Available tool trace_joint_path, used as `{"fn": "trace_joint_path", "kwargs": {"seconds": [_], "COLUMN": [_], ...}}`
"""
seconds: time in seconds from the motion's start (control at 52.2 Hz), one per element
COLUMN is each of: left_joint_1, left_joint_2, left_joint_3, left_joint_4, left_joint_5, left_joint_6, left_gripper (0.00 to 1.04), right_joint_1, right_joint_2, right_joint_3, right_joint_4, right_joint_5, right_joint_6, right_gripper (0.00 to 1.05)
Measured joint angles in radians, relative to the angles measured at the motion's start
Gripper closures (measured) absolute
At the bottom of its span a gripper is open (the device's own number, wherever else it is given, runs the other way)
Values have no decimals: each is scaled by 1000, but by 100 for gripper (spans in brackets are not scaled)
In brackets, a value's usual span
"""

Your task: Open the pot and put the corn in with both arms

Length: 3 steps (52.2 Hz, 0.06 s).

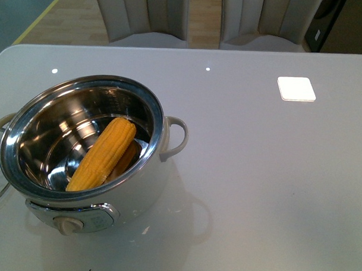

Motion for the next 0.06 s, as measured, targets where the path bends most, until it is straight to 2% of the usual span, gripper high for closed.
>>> {"fn": "trace_joint_path", "kwargs": {"seconds": [0.058], "left_joint_1": [0], "left_joint_2": [0], "left_joint_3": [0], "left_joint_4": [0], "left_joint_5": [0], "left_joint_6": [0], "left_gripper": [7], "right_joint_1": [0], "right_joint_2": [0], "right_joint_3": [0], "right_joint_4": [0], "right_joint_5": [0], "right_joint_6": [0], "right_gripper": [9]}}
